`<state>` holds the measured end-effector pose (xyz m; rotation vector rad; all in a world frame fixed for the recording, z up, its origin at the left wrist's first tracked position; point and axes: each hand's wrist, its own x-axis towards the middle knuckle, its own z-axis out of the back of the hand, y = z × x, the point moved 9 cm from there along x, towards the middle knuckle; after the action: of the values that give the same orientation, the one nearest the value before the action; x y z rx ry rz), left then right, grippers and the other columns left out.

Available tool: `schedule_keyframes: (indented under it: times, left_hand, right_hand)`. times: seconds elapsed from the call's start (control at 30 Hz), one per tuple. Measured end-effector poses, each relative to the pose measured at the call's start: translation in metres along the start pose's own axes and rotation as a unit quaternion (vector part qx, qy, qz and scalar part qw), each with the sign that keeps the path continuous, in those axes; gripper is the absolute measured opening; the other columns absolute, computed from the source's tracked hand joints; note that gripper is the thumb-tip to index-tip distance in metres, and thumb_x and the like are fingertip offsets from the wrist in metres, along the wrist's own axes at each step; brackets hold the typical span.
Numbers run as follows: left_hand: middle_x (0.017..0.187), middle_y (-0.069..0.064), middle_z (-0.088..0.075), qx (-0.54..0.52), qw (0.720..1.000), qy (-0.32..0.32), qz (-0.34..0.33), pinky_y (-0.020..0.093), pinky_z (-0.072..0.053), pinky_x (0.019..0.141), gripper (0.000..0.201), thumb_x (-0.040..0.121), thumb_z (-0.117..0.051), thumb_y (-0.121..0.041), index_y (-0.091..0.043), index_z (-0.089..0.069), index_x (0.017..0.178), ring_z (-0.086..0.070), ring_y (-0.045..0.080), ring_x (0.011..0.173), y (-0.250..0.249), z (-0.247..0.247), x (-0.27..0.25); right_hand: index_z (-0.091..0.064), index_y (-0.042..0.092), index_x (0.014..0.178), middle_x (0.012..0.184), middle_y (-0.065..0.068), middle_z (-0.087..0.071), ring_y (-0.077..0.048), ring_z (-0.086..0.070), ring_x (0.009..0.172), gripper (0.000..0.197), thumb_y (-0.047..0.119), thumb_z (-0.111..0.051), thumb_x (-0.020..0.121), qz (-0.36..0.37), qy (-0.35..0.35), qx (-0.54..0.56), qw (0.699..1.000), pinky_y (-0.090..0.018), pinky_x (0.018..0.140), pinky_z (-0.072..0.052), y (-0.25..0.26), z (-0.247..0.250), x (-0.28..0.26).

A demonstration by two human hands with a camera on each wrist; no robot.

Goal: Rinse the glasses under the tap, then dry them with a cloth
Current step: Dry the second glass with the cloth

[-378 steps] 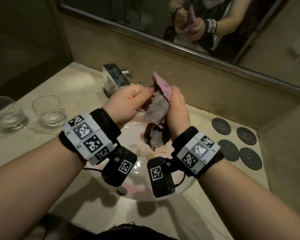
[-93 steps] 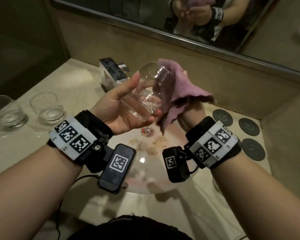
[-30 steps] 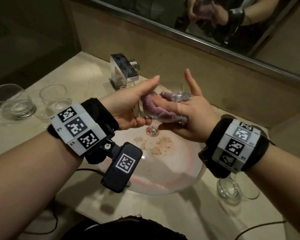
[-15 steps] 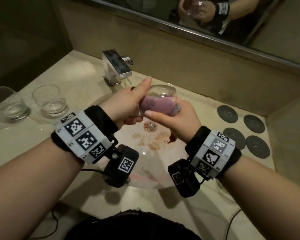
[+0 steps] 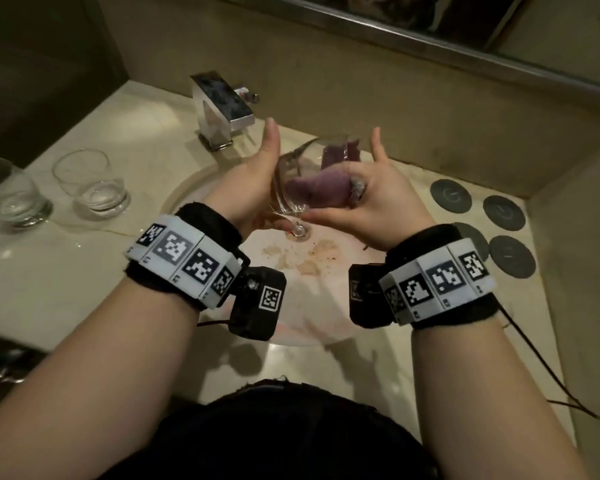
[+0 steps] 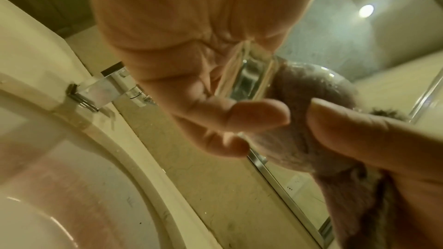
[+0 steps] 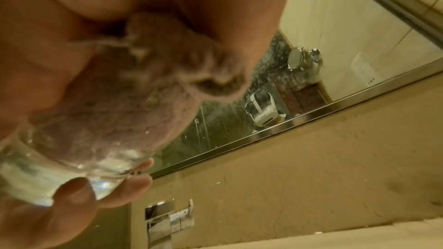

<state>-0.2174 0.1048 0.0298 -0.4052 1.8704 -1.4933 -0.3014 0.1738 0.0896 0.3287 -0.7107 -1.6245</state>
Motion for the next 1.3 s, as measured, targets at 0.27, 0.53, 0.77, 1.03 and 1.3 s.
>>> schedule_keyframes:
  times: [0.27,0.53,0.77,1.03,1.3]
  left_hand:
    - [0.113,0.01,-0.065,-0.027,0.999,-0.022,0.004,0.019,-0.046,0.043,0.062,0.091,-0.035,-0.061,-0.012,-0.059,0.123,-0.066,0.014,0.063,0.013,0.005,-0.005]
    - [0.092,0.014,-0.069,0.008,1.0,-0.029,0.003,0.023,-0.043,0.041,0.08,0.086,-0.02,-0.072,-0.011,-0.063,0.113,-0.06,0.019,0.055,0.016,0.004,-0.007]
    - [0.095,-0.013,-0.048,0.246,0.928,-0.145,-0.24,0.017,-0.044,0.072,0.029,0.099,-0.032,-0.04,-0.018,-0.041,0.116,-0.052,0.009,0.088,-0.034,-0.009,-0.027]
    - [0.106,0.01,-0.068,0.012,0.995,-0.055,-0.088,0.033,-0.056,0.069,0.07,0.091,-0.009,-0.064,-0.018,-0.056,0.114,-0.067,0.026,0.093,-0.003,-0.026,-0.012]
    - [0.055,0.002,-0.047,-0.029,0.999,-0.017,-0.032,0.016,-0.029,0.036,0.066,0.094,-0.028,-0.06,-0.003,-0.061,0.096,-0.037,0.008,0.039,0.006,-0.047,-0.007]
  right_hand:
    - [-0.054,0.053,0.079,0.083,0.028,-0.063,-0.007,-0.05,0.125,0.023,0.046,-0.075,0.071,-0.015,0.028,0.0,0.999,-0.042,0.117,0.016,-0.005,-0.015,-0.004]
    - [-0.058,0.054,0.078,0.083,0.026,-0.066,-0.003,-0.051,0.123,0.021,0.054,-0.075,0.065,-0.005,0.022,0.036,0.999,-0.031,0.114,0.021,0.002,-0.008,-0.008]
    - [-0.072,0.023,0.097,0.091,-0.003,-0.074,-0.023,-0.07,0.083,0.043,0.046,-0.078,0.061,-0.133,-0.038,0.363,0.922,-0.042,0.058,-0.056,-0.025,-0.013,-0.024]
    - [-0.062,0.04,0.08,0.079,0.027,-0.066,0.008,-0.062,0.094,0.023,0.034,-0.081,0.069,-0.022,-0.02,0.173,0.984,-0.044,0.118,0.008,-0.025,0.018,-0.029]
    - [-0.057,0.046,0.082,0.075,0.035,-0.062,0.011,-0.058,0.102,0.023,0.051,-0.074,0.067,0.01,-0.02,0.121,0.992,-0.04,0.115,0.019,-0.026,0.024,-0.035]
